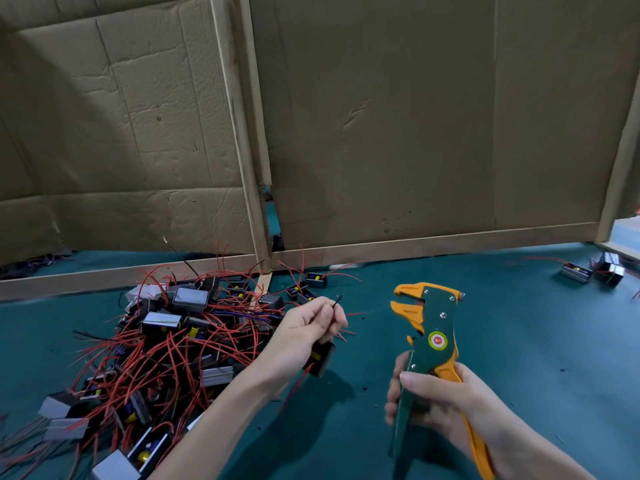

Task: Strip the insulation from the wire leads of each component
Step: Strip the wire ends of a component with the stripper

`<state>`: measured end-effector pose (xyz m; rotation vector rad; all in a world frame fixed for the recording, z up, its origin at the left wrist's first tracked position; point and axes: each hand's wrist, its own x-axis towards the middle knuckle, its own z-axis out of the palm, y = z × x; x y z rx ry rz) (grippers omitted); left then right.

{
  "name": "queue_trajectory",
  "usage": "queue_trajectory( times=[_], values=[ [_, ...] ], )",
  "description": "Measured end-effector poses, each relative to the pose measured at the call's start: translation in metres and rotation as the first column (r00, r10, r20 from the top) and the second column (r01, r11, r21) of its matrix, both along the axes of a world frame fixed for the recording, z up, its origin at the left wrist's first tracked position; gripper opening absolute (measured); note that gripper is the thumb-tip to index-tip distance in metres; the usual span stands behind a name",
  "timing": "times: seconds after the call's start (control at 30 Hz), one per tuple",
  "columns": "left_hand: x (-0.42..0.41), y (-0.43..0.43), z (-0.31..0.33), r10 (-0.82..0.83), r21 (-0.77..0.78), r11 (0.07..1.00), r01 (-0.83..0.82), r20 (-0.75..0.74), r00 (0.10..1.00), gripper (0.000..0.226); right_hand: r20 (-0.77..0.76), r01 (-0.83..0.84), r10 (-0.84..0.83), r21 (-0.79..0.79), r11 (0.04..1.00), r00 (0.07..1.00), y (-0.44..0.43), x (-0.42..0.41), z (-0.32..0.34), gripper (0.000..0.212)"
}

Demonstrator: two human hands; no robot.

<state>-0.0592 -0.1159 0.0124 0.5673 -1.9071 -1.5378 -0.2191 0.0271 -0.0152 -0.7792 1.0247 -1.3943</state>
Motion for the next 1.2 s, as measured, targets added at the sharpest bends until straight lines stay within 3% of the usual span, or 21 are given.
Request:
queue_trajectory(
  times=[0.1,0.43,0.6,1.2],
  values=[
    [0.003,-0.005,0.001,0.062,-0.175,0.983,-0.055,0.033,0.998,0.020,-0.066,-0.024,0.023,-0.014,1.000,0.998,0.000,-0.002,0.000,0.022],
    [0.001,0.000,0.007,0.067,-0.146,0.986,-0.076,-0.066,0.996,0.010,-0.153,-0.142,0.139,-0.009,0.990,0.979,0.003,-0.003,-0.002,0.029],
    [0.000,0.003,0.007,0.045,-0.138,0.989,-0.050,-0.035,0.998,0.010,-0.175,-0.196,0.191,-0.013,0.980,0.966,0.004,-0.001,-0.001,0.041],
    [0.000,0.010,0.011,0.014,-0.066,0.998,-0.014,0.011,1.000,0.011,-0.207,-0.191,0.187,0.000,0.982,0.960,0.008,-0.001,0.001,0.043]
  ],
)
